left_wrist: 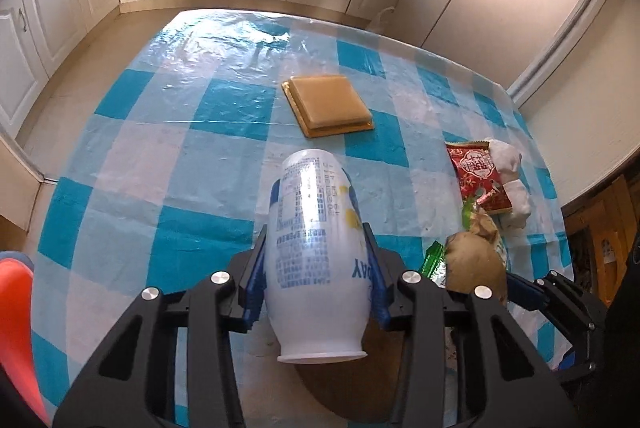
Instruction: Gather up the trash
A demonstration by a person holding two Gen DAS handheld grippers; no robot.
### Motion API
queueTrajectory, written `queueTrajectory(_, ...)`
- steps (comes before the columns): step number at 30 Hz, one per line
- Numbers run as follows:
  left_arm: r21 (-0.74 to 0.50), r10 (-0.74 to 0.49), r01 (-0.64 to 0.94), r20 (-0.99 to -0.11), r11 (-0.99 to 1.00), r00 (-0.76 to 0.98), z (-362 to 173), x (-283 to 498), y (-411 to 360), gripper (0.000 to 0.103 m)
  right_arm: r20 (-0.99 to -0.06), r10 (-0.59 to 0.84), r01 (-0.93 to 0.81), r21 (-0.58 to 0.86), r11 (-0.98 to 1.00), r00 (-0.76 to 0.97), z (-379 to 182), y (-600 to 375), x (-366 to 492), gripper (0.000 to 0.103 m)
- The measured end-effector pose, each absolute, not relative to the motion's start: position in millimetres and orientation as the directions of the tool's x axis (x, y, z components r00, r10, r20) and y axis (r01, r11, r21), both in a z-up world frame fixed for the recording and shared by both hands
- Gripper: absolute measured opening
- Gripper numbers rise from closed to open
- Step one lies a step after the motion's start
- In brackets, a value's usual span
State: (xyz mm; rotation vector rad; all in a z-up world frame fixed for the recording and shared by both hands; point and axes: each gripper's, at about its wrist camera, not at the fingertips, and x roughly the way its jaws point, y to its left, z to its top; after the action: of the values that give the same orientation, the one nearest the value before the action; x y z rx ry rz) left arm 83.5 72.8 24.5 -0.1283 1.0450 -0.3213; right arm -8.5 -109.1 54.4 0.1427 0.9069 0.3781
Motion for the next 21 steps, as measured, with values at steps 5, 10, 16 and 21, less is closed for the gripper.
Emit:
queueTrajectory(5, -0.275, -0.327, 0.176, -0.805, 0.945, 0.495, 34.0, 70.8, 88.5, 0.043, -0.726, 0.395, -0.234, 0.318, 0.919, 0.563, 58.9, -115.7, -9.7, 0.056)
queueTrajectory(10, -0.265, -0.298, 0.140, -0.785, 0.954, 0.543, 45.3, 48.7, 113.8, 0.043, -0.707, 0.423, -0.217, 0.367, 0.904, 0.567, 68.3, -118.0, -13.3, 0.056)
queueTrajectory(16, -0.260, -0.236, 0.049, -0.760, 0.964, 0.605, 58.0, 15.1, 167.0, 0.043, -0.687, 0.459, -0.231, 0.402, 0.886, 0.564, 82.8, -104.5, -19.9, 0.056)
queueTrajectory(21, -0.251, -0.156, -0.061, -0.753, 0.966, 0.640, 64.6, -19.2, 231.4, 0.043, -0.669, 0.493, -0.288, 0.401, 0.869, 0.556, 101.1, -71.0, -26.5, 0.056)
